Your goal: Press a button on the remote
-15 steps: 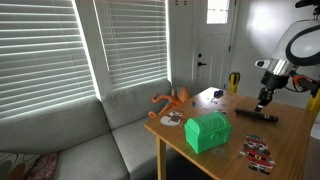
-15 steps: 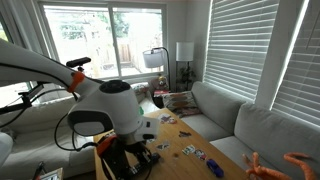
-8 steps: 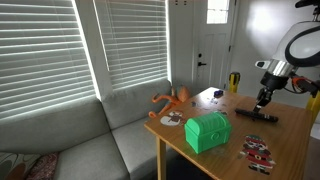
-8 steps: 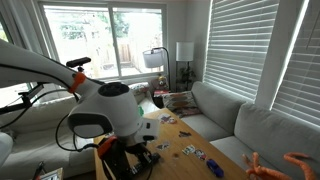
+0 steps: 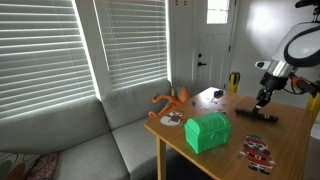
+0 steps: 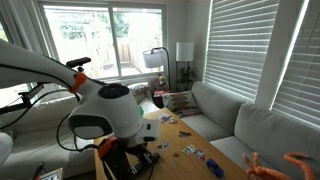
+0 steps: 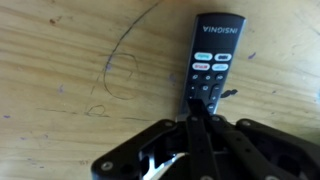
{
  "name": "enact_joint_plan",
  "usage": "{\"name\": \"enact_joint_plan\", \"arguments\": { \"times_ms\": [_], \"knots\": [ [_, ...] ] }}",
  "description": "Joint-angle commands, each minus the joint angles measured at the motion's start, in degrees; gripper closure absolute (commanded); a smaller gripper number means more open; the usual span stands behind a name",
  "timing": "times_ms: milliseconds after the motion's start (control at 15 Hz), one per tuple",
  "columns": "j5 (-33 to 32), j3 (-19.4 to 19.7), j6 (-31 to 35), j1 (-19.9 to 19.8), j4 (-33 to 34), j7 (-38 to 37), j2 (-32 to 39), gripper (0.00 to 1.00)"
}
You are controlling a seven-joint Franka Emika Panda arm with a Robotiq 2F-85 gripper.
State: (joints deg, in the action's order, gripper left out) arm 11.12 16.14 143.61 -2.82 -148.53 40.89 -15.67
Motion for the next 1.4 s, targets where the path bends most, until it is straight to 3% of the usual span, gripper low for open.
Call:
{"name": "enact_joint_plan", "arguments": {
  "times_ms": [0, 1333],
  "knots": [
    [2.53, 0.78, 1.45, 0.63, -0.39, 2.66, 0.46, 1.0],
    [5.03, 1.17, 1.74, 0.59, -0.38, 4.71, 0.96, 1.0]
  ]
}}
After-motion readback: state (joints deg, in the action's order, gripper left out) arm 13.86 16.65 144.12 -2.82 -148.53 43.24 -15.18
